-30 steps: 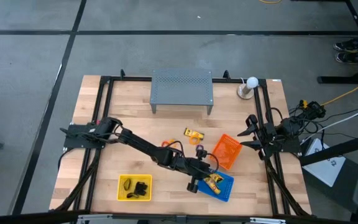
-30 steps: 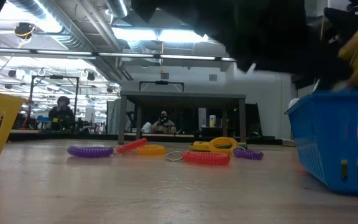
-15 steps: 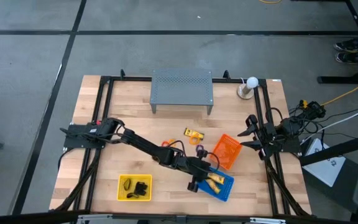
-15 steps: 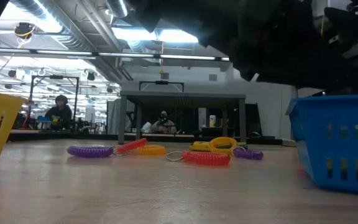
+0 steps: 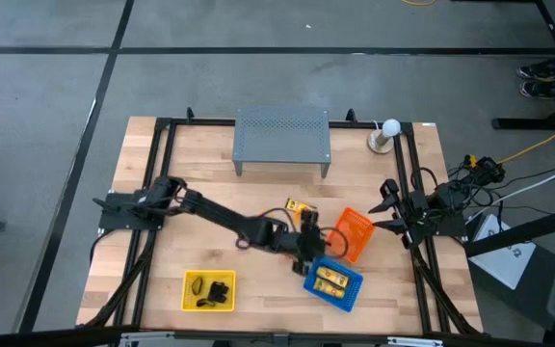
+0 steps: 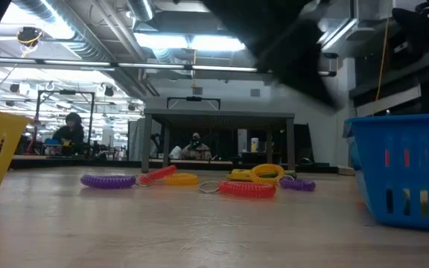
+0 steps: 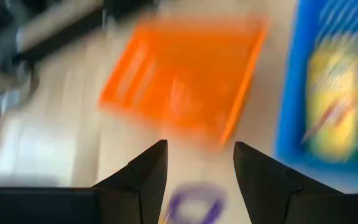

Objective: Pick & Place Office Desk Supplies
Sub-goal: Put the crayon into the blue basket

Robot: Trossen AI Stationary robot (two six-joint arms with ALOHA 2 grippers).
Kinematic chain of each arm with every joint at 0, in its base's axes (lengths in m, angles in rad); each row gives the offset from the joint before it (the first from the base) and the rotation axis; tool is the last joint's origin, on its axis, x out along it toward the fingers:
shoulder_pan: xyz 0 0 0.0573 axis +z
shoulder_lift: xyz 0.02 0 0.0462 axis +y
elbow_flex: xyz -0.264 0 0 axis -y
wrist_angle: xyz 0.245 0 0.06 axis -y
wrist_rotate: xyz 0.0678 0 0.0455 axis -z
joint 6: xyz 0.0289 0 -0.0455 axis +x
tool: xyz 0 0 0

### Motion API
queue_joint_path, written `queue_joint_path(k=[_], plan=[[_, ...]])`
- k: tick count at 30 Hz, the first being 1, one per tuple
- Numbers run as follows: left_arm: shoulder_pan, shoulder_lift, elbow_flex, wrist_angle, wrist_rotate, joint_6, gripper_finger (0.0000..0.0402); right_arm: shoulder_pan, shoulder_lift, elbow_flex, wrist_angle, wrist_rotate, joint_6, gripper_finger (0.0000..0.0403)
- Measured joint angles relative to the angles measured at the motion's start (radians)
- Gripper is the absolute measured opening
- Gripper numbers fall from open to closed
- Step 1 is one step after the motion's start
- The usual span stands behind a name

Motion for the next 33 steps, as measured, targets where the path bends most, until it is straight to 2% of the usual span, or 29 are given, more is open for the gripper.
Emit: queue_joint_path(k=[3, 5, 7, 9, 16, 19, 22, 24, 28, 33], plan=[[0.053, -0.002, -0.001, -0.119, -0.003, -0.002, 0.018, 0.0, 0.0, 0.0, -0.003, -0.001, 0.004, 0.0165], [0.092, -0.002, -0.002, -0.185, 0.035, -0.007, 0.018, 0.0, 0.0, 0.0, -0.003, -0.001, 0.007, 0.0165], [0.135, -0.003, -0.018, -0.208, 0.091, -0.021, 0.018, 0.0, 0.0, 0.0, -0.006, 0.0, 0.008, 0.0165], [0.177, -0.003, -0.034, -0.219, 0.103, -0.028, 0.018, 0.0, 0.0, 0.0, -0.007, -0.001, 0.015, 0.0165], [0.268, -0.003, -0.04, -0.21, -0.017, -0.003, 0.018, 0.0, 0.0, 0.0, -0.027, -0.001, 0.026, 0.0165], [0.284, -0.003, -0.04, -0.22, 0.044, 0.015, 0.018, 0.0, 0.0, 0.0, -0.032, -0.001, 0.034, 0.0165], [0.286, -0.003, -0.04, -0.293, 0.178, 0.039, 0.018, 0.0, 0.0, 0.0, -0.038, 0.0, 0.05, 0.0165], [0.285, -0.003, -0.043, -0.349, 0.227, 0.063, 0.018, 0.0, 0.0, 0.0, -0.038, -0.001, 0.054, 0.0165], [0.286, -0.003, -0.079, -0.376, 0.248, 0.131, 0.018, 0.0, 0.0, 0.0, -0.038, -0.001, 0.062, 0.0165], [0.289, 0.006, -0.079, -0.373, 0.225, 0.155, 0.018, 0.0, 0.0, 0.0, -0.038, -0.001, 0.071, 0.0165]])
